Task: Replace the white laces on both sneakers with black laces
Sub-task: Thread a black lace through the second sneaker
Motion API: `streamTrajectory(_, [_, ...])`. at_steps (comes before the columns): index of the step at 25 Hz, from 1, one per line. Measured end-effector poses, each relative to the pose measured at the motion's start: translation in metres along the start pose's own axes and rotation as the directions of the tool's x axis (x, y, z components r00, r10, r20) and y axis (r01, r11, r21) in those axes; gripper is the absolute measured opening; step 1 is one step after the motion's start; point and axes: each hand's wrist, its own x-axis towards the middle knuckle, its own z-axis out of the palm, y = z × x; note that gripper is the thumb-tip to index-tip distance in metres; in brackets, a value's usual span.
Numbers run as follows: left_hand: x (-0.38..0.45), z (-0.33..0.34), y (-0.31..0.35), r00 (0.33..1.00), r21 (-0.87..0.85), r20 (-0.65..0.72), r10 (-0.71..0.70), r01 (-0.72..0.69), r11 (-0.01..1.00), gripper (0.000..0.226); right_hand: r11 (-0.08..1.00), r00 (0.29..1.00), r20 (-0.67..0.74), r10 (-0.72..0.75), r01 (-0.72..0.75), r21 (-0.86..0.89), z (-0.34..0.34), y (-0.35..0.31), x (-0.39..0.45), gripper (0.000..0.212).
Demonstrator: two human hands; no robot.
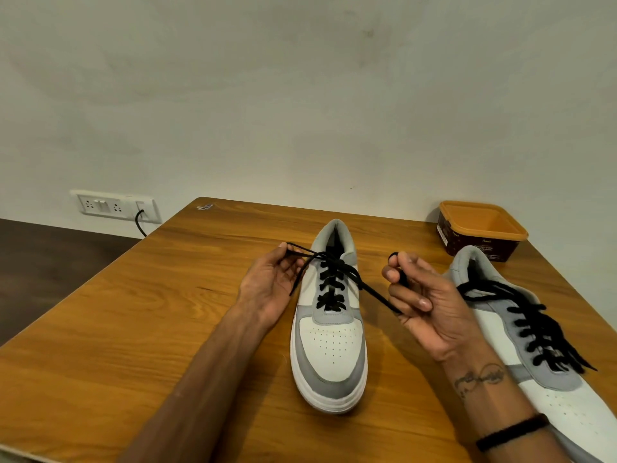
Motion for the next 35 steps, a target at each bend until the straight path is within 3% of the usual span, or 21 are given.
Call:
streamTrajectory(7, [-0.007, 0.003, -0.001, 0.995, -0.104, 0.090, -0.032, 0.041, 0.994, 0.019, 0.990, 0.999, 0.009, -0.043, 0.044, -0.134, -0.001, 0.001, -0.001, 0.012])
streamTrajectory(10, [-0.007, 0.008, -0.003, 0.988, -0.138, 0.136, 0.076, -0.057, 0.989, 0.022, 0.909, 0.996, -0.019, -0.093, 0.077, -0.410, 0.006, 0.007, -0.008, 0.014])
streamTrajectory(11, [-0.007, 0.010, -0.003, 0.981, -0.141, 0.158, 0.109, -0.087, 0.986, 0.022, 0.797, 0.988, -0.032, -0.148, 0.100, -0.596, 0.010, 0.012, -0.012, 0.015])
streamTrajectory(13, [-0.008, 0.016, -0.004, 0.965, -0.088, 0.211, 0.156, -0.140, 0.986, 0.017, 0.393, 0.963, 0.014, -0.270, 0.124, -0.911, 0.017, 0.024, -0.017, 0.013])
streamTrajectory(14, [-0.009, 0.018, -0.005, 0.958, -0.046, 0.230, 0.173, -0.167, 0.985, 0.015, 0.205, 0.950, 0.091, -0.299, 0.157, -0.966, 0.020, 0.027, -0.017, 0.014])
streamTrajectory(16, [-0.009, 0.021, -0.008, 0.953, 0.014, 0.230, 0.197, -0.206, 0.978, 0.014, 0.028, 0.932, 0.194, -0.307, 0.213, -0.977, 0.024, 0.032, -0.015, 0.014])
streamTrajectory(18, [-0.007, 0.024, -0.011, 0.955, 0.048, 0.213, 0.207, -0.221, 0.974, 0.016, -0.059, 0.911, 0.231, -0.342, 0.225, -0.973, 0.022, 0.034, -0.014, 0.014])
streamTrajectory(23, [0.005, 0.025, -0.007, 0.961, 0.126, 0.204, 0.185, -0.214, 0.969, 0.018, -0.002, 0.882, 0.268, -0.387, 0.290, -0.957, 0.012, 0.038, -0.016, 0.029])
streamTrajectory(26, [0.007, 0.021, -0.011, 0.958, 0.153, 0.189, 0.214, -0.244, 0.957, 0.017, 0.233, 0.919, 0.110, -0.378, 0.209, -0.950, 0.005, 0.041, -0.017, 0.029])
streamTrajectory(27, [0.008, 0.014, -0.009, 0.938, 0.270, 0.191, 0.289, -0.334, 0.903, 0.017, 0.342, 0.922, 0.021, -0.387, 0.164, -0.925, 0.003, 0.041, -0.019, 0.025])
streamTrajectory(28, [0.011, 0.003, -0.007, 0.898, 0.469, 0.213, 0.384, -0.439, 0.767, 0.018, 0.427, 0.904, -0.082, -0.419, 0.117, -0.897, -0.002, 0.039, -0.018, 0.021])
streamTrajectory(29, [0.011, -0.008, -0.005, 0.860, 0.665, 0.251, 0.444, -0.487, 0.566, 0.025, 0.497, 0.875, -0.187, -0.446, 0.069, -0.865, -0.007, 0.035, -0.019, 0.020])
streamTrajectory(30, [0.008, -0.017, -0.004, 0.847, 0.776, 0.275, 0.456, -0.475, 0.415, 0.034, 0.552, 0.840, -0.271, -0.470, 0.041, -0.833, -0.011, 0.031, -0.019, 0.026])
streamTrajectory(31, [0.005, -0.023, -0.003, 0.855, 0.823, 0.275, 0.440, -0.446, 0.351, 0.043, 0.600, 0.804, -0.340, -0.488, 0.026, -0.799, -0.010, 0.027, -0.021, 0.035])
streamTrajectory(33, [-0.005, -0.027, -0.011, 0.871, 0.830, 0.282, 0.402, -0.432, 0.354, 0.052, 0.607, 0.766, -0.378, -0.520, 0.020, -0.794, 0.001, 0.027, -0.024, 0.048])
streamTrajectory(35, [-0.017, -0.026, -0.022, 0.859, 0.831, 0.342, 0.381, -0.466, 0.305, 0.044, 0.514, 0.823, -0.305, -0.480, -0.018, -0.857, 0.016, 0.037, -0.023, 0.070])
